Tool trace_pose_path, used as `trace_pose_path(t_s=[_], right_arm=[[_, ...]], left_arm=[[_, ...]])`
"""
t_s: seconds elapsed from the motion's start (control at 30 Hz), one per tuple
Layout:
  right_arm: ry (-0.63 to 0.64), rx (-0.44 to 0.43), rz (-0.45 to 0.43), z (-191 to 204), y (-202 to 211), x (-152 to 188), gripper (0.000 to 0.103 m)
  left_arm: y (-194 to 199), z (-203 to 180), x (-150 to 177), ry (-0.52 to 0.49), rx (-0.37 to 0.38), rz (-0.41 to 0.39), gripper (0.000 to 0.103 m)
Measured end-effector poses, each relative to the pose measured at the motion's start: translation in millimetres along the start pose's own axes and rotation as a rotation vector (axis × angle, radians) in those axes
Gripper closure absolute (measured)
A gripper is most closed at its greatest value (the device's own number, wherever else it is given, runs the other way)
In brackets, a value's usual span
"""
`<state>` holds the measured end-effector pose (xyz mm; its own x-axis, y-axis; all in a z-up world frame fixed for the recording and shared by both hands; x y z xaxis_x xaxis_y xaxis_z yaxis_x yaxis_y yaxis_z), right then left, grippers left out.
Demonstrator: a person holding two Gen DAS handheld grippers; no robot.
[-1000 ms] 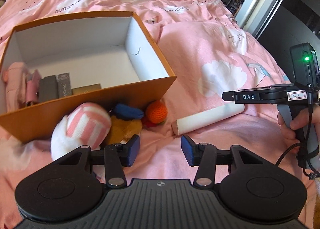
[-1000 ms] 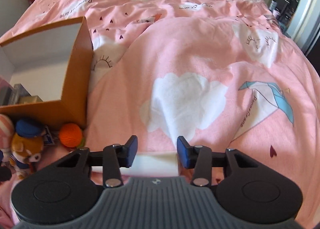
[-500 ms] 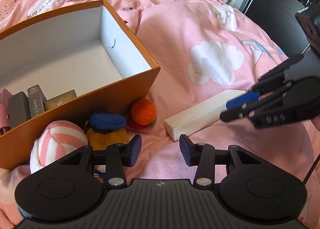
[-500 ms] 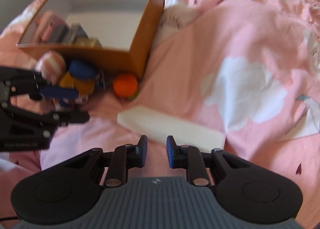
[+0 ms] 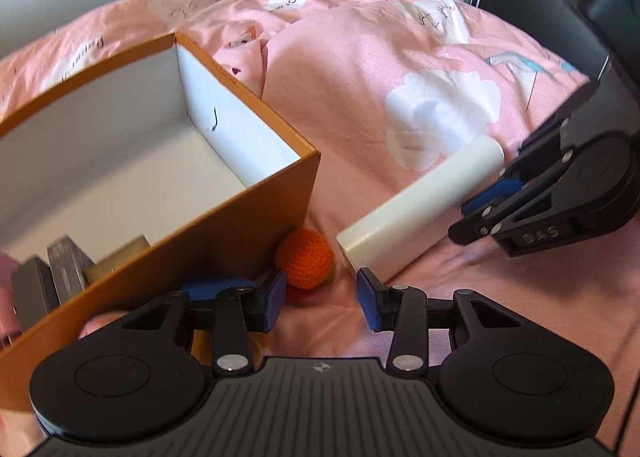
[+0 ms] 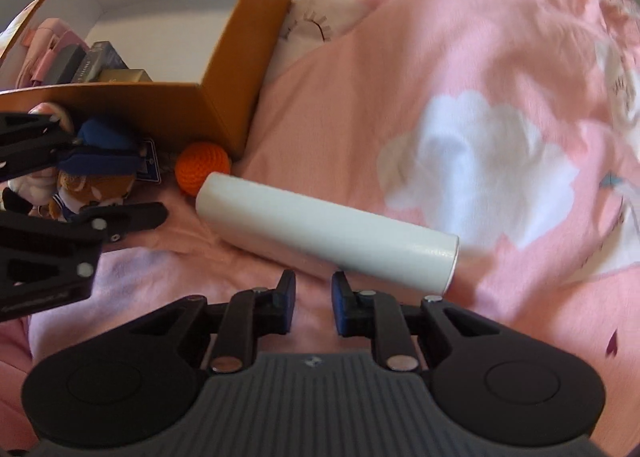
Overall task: Organize objects
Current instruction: 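Lower the right tool onto the white glasses case and close it, then lift the glasses case with the right tool while the left tool grasps the orange ball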
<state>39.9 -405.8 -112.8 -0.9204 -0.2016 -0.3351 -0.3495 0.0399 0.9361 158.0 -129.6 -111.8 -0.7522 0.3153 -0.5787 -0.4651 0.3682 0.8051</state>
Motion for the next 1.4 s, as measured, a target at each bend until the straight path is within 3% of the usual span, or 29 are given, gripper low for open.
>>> trace_pose_path(t_s=[0.17, 0.3, 0.4, 0.57, 0.63, 0.7, 0.8, 1.0, 1.13, 1.27, 1.4], right_arm=[[0.212, 0.11, -0.048, -2.8, -5.3, -11.6, 0.082], [0.304, 0.066, -0.041, -9.1, -9.9, -17.9, 0.079], [0.402, 0.044, -0.046, -4.8, -5.8, -18.9, 0.059], [0.598, 0.026, -0.034, 7.2, -5.3, -18.1, 0.058], [0.687, 0.01, -0.041, 12.3, -6.3, -18.2, 0.053], [0.778, 0.003, -0.047, 19.1, -7.0, -18.0, 0.042], [0.902, 0.006, -0.029, 27.9, -11.0, -19.8, 0.041], [0.998, 0.05, 0.028, 35.9, -32.0, -20.9, 0.04], [1.035, 0.061, 0.012, 38.2, -40.3, -19.4, 0.038], [1.042, 0.063, 0.014, 39.2, -42.8, -19.3, 0.036], [1.076, 0.065, 0.023, 41.1, -43.9, -21.7, 0.036]], left_arm=[[-12.4, -5.7, -1.2, -0.124, -0.041, -0.023, 0.055], [-23.6, -10.3, -1.7, -0.186, -0.065, -0.017, 0.054], [-33.9, -10.9, -1.4, -0.152, -0.064, 0.009, 0.054], [-46.4, -15.0, 0.6, -0.152, -0.088, 0.0, 0.053], [-47.9, -15.1, 1.6, -0.149, -0.09, -0.004, 0.053], [-49.8, -14.8, 1.8, -0.136, -0.092, -0.007, 0.053], [-52.4, -13.7, 1.7, -0.102, -0.102, -0.012, 0.052], [-53.6, -9.8, -1.8, 0.055, -0.114, -0.026, 0.052], [-55.6, -11.1, -3.3, 0.09, -0.133, -0.025, 0.049], [-52.6, -18.2, -3.7, 0.091, -0.218, -0.009, 0.045], [-52.4, -13.3, -5.7, 0.139, -0.213, 0.006, 0.043]])
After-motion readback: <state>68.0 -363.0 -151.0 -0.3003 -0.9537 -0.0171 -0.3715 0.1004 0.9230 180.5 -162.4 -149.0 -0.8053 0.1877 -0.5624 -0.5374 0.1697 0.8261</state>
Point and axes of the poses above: each gripper's, at about its wrist camera, not at the fingertips, and y roughly against the way its jaws point, z to its left, x to its underside, the point moved 3 cm from there along -y, roughly the way its jaws point, and after that the axes turned 13 degrees about y, right-handed, at the moved point
